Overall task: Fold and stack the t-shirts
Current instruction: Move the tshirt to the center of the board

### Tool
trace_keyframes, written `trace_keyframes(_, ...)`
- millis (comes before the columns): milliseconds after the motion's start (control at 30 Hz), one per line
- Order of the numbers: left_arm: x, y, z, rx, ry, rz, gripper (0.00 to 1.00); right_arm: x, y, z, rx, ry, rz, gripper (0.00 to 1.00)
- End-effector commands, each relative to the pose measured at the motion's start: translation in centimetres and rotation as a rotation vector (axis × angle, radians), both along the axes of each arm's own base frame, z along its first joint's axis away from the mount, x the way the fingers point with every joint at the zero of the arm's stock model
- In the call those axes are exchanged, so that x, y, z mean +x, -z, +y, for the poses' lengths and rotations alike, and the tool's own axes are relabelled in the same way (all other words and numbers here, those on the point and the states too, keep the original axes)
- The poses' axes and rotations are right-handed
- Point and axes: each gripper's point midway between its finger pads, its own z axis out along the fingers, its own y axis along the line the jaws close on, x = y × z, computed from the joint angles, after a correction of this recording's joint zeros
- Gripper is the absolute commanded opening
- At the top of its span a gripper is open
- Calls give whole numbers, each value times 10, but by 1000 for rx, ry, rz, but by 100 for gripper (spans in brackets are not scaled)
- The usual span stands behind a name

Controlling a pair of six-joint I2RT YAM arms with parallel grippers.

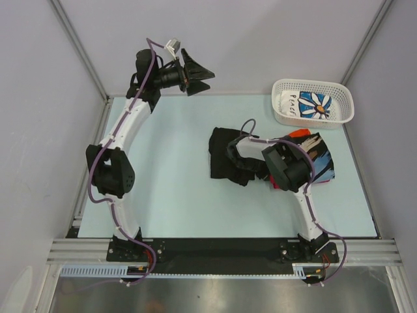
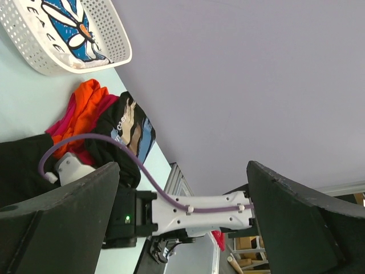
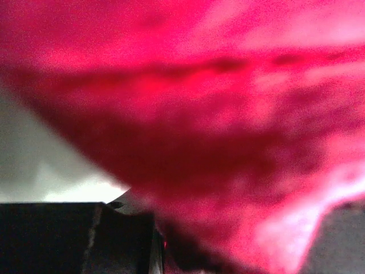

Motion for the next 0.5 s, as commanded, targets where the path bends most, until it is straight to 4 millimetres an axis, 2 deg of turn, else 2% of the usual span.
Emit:
trace_keyframes(0,-24,-37,6,-17,20,-99,100,-25,65,94,380,75,79,0)
trace_keyframes(267,-28,-28,2,14,24,-88,100,-40,69,117,446,49,161,0)
trace_keyframes(367,-26,-20,3,62,6,-102,100,-38,51,124,443,29,146,17)
trace_keyframes(400,-27,-10,4,92,-1,-62,100,-36,42,127,457,18,129,29)
trace_keyframes(433,-24,-6,5,113,-24,-61,100,-25,18,136,499,-7,69,38)
trace_keyframes(467,-24,-1,7,141,-33,-83,100,-20,1,136,505,-14,41,52)
